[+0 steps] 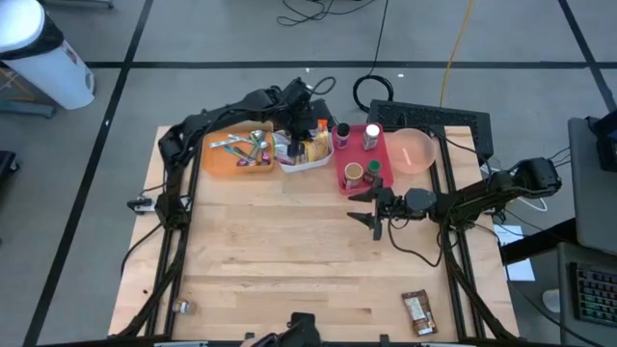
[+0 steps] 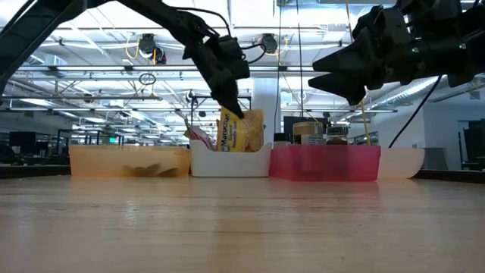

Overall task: Pick & Place Food Item
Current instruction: Put the yellow noodle pack into the white bin

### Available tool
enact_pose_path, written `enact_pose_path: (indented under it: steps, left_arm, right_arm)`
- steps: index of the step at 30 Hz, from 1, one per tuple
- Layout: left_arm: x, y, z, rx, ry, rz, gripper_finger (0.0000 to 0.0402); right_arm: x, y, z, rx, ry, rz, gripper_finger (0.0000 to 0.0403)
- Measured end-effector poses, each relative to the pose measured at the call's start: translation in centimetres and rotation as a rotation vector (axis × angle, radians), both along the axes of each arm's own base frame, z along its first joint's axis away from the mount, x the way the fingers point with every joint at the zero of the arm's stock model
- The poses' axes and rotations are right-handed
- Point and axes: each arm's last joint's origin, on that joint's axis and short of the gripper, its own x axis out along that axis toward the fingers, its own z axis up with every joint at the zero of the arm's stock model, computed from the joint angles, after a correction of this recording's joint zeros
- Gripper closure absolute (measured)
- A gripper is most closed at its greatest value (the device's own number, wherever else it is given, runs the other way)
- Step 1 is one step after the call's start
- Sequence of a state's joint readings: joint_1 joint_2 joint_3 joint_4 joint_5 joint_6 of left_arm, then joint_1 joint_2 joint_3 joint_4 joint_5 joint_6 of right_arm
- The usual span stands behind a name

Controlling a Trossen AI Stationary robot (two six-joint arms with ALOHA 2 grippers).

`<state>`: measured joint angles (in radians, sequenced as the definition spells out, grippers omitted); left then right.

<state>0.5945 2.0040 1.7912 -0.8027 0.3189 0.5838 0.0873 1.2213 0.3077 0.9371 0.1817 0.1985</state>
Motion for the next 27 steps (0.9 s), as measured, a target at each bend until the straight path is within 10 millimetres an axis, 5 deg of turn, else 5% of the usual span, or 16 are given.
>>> enact_pose_path:
  steps: [27]
  left_arm:
    - [0.2, 0.1, -2.9, -0.076, 0.036, -0.016, 0.0399]
  right_arm:
    - [0.0, 0.1, -0.1, -0.002, 0.008, 0.006, 0.0165]
